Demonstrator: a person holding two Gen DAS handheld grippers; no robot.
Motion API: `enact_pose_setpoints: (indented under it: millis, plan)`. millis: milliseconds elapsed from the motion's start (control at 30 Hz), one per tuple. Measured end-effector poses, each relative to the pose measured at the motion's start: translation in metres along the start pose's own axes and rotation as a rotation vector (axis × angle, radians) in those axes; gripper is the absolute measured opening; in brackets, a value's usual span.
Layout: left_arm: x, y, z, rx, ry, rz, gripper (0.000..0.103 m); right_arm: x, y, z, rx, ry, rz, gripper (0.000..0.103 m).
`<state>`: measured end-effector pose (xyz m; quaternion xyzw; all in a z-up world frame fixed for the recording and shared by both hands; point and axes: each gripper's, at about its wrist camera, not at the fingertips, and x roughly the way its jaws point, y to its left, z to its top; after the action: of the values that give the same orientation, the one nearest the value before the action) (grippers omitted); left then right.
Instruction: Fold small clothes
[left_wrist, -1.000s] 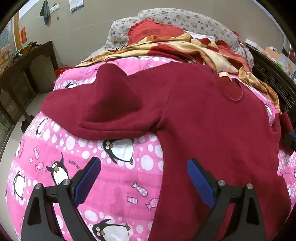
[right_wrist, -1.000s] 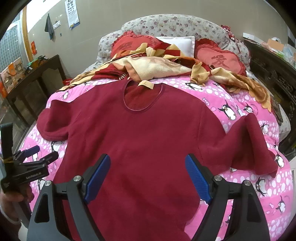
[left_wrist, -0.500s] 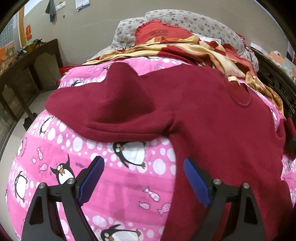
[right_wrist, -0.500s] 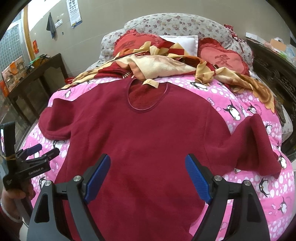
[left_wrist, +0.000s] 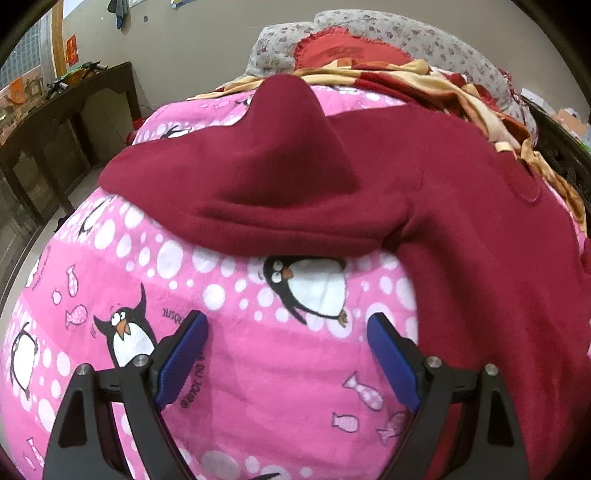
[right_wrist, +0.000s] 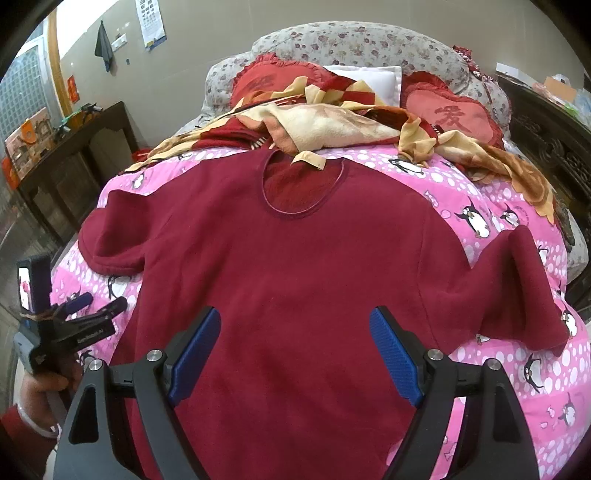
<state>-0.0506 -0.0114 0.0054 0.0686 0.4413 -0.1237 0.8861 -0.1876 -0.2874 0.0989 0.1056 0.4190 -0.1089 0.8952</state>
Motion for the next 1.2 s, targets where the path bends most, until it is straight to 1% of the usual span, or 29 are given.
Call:
enact_pose_setpoints:
  millis: [67,133,200,533,600,667,733,833,1000,1100,1200]
  plan:
    - [0.001,-0.002,-0.001,0.011,-0.007,0.008,0.094,0.001,0.001,0.0,-0.003,0.001,-0.002,0.093]
    - [0.003,-0.004,-0.002,0.021,-0.006,0.014,0.099,0.002,0.002,0.0,-0.003,0.003,0.0,0.093]
    - [0.005,-0.006,-0.004,0.026,-0.004,0.024,0.103,0.004,0.003,0.0,-0.001,0.007,0.002,0.093]
    - [0.006,-0.007,-0.005,0.03,0.002,0.029,0.103,0.007,0.001,-0.003,0.016,0.016,0.011,0.093]
    - [0.007,-0.006,-0.003,0.031,0.02,0.026,0.103,0.008,0.001,-0.004,0.024,0.021,0.017,0.093]
    - [0.004,-0.006,0.0,0.036,0.033,0.016,0.103,0.008,0.003,-0.004,0.024,0.022,0.022,0.093]
    - [-0.004,-0.003,0.002,0.026,0.022,-0.005,0.102,0.006,0.006,-0.003,0.008,0.015,0.017,0.093]
    - [-0.016,0.004,0.01,0.011,-0.001,-0.005,0.102,0.004,0.007,-0.002,-0.009,0.007,0.006,0.093]
    - [-0.031,0.023,0.034,-0.012,-0.043,0.01,0.102,0.007,0.006,0.001,0.009,0.011,0.02,0.093]
    - [-0.033,0.043,0.047,-0.04,-0.057,0.021,0.102,0.009,0.009,0.001,0.003,0.013,0.02,0.093]
    - [-0.032,0.072,0.061,-0.103,-0.061,0.031,0.102,0.012,0.01,0.001,-0.002,0.022,0.02,0.093]
